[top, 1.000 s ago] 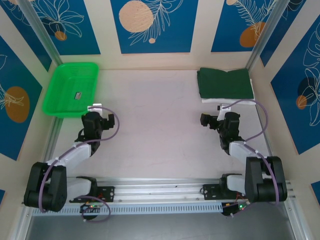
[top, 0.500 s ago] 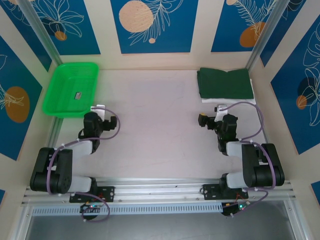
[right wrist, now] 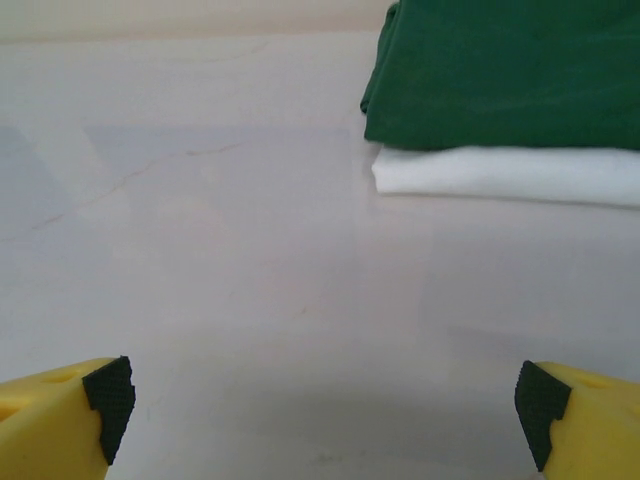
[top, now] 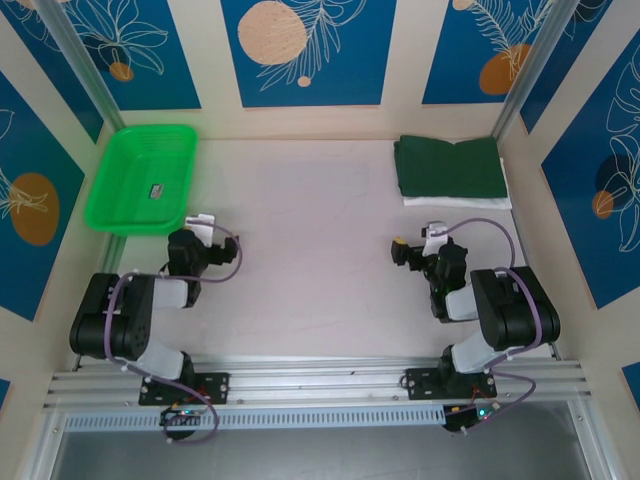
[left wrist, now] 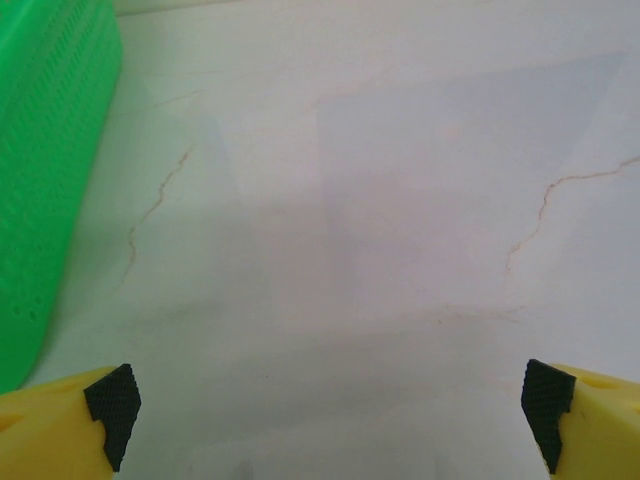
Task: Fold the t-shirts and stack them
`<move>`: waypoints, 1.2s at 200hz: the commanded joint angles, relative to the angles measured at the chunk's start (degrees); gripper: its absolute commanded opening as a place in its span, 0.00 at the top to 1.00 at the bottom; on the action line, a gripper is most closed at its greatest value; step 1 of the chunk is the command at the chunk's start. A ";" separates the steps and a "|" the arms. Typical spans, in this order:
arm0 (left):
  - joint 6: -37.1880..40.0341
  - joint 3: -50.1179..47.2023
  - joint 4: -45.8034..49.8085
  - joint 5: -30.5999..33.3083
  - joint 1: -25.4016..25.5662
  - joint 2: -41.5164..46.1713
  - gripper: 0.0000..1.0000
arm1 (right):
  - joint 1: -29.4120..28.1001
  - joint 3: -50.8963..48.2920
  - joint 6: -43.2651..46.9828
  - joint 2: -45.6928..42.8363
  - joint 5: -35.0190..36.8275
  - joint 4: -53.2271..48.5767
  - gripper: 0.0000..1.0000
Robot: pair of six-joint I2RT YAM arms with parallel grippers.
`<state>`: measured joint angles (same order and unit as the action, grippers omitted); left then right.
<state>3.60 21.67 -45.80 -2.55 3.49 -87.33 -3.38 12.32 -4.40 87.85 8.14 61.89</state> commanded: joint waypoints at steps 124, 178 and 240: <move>-0.68 1.44 -1.57 4.22 0.31 -0.67 0.00 | 1.88 10.29 -2.52 -0.54 4.60 -13.02 0.01; -0.70 1.44 -1.57 4.22 0.38 -0.68 0.00 | 1.49 10.27 -2.21 -0.49 5.06 -12.95 0.01; -0.67 1.44 -1.60 4.26 0.38 -0.65 0.00 | 2.44 10.84 -2.73 -0.39 3.13 -14.03 0.01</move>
<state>3.16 22.39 -45.84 1.15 3.55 -88.12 -1.45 22.57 -6.39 87.88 11.77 48.01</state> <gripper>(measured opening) 0.997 0.994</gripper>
